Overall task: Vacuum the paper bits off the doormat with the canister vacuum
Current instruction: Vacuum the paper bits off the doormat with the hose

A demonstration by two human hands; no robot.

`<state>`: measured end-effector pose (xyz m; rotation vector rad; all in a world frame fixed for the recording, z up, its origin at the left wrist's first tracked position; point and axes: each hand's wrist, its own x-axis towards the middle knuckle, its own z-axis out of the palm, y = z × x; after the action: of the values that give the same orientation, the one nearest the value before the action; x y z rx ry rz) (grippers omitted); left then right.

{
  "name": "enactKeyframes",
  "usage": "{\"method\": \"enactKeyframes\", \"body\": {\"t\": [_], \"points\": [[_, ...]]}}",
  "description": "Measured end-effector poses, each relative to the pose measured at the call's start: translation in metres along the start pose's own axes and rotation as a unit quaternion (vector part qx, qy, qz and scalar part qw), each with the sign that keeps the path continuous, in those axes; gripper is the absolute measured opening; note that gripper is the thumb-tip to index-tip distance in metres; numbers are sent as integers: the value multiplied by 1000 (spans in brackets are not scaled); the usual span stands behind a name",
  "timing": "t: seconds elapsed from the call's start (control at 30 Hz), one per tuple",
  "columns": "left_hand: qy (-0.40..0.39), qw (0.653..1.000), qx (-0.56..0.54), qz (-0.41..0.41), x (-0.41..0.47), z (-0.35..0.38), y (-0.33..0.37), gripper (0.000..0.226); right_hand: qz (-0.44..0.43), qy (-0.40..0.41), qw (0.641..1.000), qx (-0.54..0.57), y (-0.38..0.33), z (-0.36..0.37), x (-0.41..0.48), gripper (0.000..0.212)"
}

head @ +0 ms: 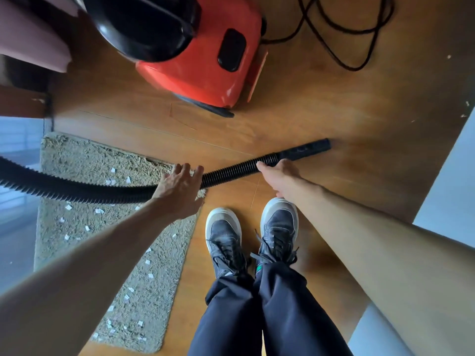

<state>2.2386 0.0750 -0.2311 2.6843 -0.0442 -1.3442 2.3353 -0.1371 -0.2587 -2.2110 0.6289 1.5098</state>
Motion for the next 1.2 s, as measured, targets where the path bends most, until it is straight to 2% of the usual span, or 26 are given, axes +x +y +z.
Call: {"method": "enactKeyframes", "body": {"t": [0.13,0.27,0.37,0.47,0.67,0.77,0.87,1.0,1.1,1.2], "points": [[-9,1000,2,-24,18,16,-5,61,50,-15,995,84,-3,27,20,62],[-19,999,1,-26,35,30,-6,55,77,-35,971,222,1,47,41,68],[-16,1000,-14,-19,41,38,-2,53,138,-25,949,283,-4,56,43,46],[-7,999,-28,-14,36,41,2,49,150,-30,928,339,-6,60,41,41],[-12,998,-53,-12,3,24,11,48,137,43,913,381,-2,45,4,25],[-3,997,-75,-15,-24,6,25,49,134,97,902,399,-5,29,-31,28],[-3,995,-96,-21,-55,-12,49,51,107,166,902,385,-13,8,-76,37],[-4,989,-143,-42,-93,-37,85,51,36,203,906,369,-18,-29,-134,33],[25,983,-162,-82,-113,-64,105,56,-60,204,905,370,-26,-58,-168,41],[55,977,-179,-106,-129,-94,119,56,-182,194,911,315,-31,-85,-196,44]]}}
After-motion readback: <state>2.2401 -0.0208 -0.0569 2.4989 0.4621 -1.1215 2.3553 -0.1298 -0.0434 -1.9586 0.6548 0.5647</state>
